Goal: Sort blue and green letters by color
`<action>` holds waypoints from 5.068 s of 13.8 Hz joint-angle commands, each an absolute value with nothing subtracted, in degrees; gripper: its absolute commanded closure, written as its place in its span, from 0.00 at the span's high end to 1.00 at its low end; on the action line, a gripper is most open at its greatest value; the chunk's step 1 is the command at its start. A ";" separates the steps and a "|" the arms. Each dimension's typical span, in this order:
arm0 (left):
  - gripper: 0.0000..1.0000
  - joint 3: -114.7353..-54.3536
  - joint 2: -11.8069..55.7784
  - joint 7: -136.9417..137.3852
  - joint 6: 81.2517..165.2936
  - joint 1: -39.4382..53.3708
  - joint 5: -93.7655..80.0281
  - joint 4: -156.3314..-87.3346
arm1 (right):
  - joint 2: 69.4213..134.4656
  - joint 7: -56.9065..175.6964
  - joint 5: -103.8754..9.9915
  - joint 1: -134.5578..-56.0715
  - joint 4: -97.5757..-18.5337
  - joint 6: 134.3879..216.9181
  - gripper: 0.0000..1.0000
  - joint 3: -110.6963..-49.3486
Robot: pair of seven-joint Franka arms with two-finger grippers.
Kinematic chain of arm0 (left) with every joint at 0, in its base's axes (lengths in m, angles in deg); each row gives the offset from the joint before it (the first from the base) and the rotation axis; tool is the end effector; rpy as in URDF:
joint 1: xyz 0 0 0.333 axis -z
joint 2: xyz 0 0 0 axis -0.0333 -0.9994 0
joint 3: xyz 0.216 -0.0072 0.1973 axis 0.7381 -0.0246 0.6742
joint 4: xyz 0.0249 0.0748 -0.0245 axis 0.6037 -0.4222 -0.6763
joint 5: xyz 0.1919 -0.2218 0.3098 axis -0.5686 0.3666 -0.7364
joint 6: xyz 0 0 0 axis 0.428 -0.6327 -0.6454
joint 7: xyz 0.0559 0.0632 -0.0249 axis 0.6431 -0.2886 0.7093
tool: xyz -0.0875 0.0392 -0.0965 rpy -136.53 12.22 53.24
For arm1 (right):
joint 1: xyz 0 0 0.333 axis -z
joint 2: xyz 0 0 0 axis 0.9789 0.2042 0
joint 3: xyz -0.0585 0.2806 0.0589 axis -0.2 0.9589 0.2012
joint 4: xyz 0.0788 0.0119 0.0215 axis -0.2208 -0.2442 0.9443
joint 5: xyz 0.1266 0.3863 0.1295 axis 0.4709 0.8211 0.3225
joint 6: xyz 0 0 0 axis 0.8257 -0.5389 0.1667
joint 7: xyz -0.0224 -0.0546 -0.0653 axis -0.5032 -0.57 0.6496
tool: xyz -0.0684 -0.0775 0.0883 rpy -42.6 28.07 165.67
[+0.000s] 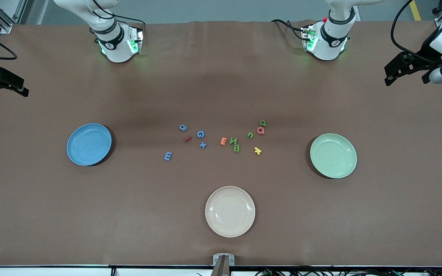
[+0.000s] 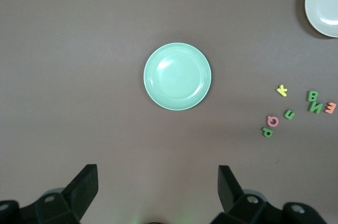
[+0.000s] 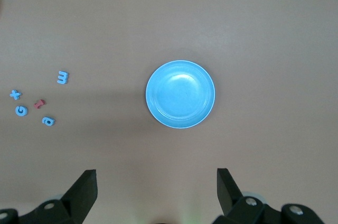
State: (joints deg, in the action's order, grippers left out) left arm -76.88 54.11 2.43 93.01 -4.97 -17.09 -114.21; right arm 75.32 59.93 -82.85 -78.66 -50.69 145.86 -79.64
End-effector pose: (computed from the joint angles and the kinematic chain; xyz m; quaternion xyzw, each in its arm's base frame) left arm 0.5458 -0.0742 0.6137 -0.9997 -0.0112 -0.0126 0.0196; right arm 0.5624 -0.0441 0.5843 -0.9996 0.0005 0.0232 0.0131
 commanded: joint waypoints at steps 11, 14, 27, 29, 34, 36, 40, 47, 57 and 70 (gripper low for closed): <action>1.00 -80.79 48.31 1.24 102.22 -4.46 -16.21 -121.49 | 73.82 59.86 -83.52 -79.36 -52.11 145.99 1.00 -80.11; 1.00 -86.24 48.14 2.38 119.08 -4.37 -16.21 -133.44 | 74.17 60.29 -83.44 -79.18 -51.24 144.24 1.00 -80.11; 0.79 -93.73 25.03 20.05 153.06 4.86 -19.02 -147.36 | 89.72 60.91 -82.65 -80.92 -49.73 152.21 1.00 -79.93; 0.72 -93.73 25.02 20.66 152.89 5.91 -21.56 -148.24 | 91.83 65.54 -81.34 -84.44 -50.17 155.82 1.00 -79.93; 0.60 -93.73 24.14 23.02 151.49 8.02 -26.31 -148.95 | 96.22 80.73 -76.14 -93.84 -55.96 168.54 1.00 -79.93; 0.59 -93.82 23.70 26.01 150.87 7.94 -28.77 -148.86 | 98.24 84.89 -76.23 -97.54 -58.51 174.52 1.00 -79.93; 0.59 -93.82 22.03 26.73 150.95 8.02 -30.01 -148.51 | 105.97 89.73 -76.23 -103.25 -59.31 183.66 1.00 -80.02; 0.60 -93.55 19.92 28.75 150.95 8.99 -31.76 -147.63 | 110.11 95.44 -76.23 -107.30 -69.34 203.11 0.95 -80.02; 0.44 -93.38 17.55 28.75 150.95 8.99 -32.56 -145.61 | 114.16 96.95 -76.67 -109.42 -68.46 206.63 0.70 -80.02; 0.05 -93.47 27.47 27.52 140.33 2.76 -32.91 -144.64 | 114.17 96.16 -76.93 -109.59 -67.40 205.23 0.00 -80.11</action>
State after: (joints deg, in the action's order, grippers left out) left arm -93.11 23.78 27.39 142.83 3.64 -31.95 -143.68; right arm 113.28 96.50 -76.93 -108.89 -68.47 205.76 -79.64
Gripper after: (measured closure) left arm 0.639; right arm 0.731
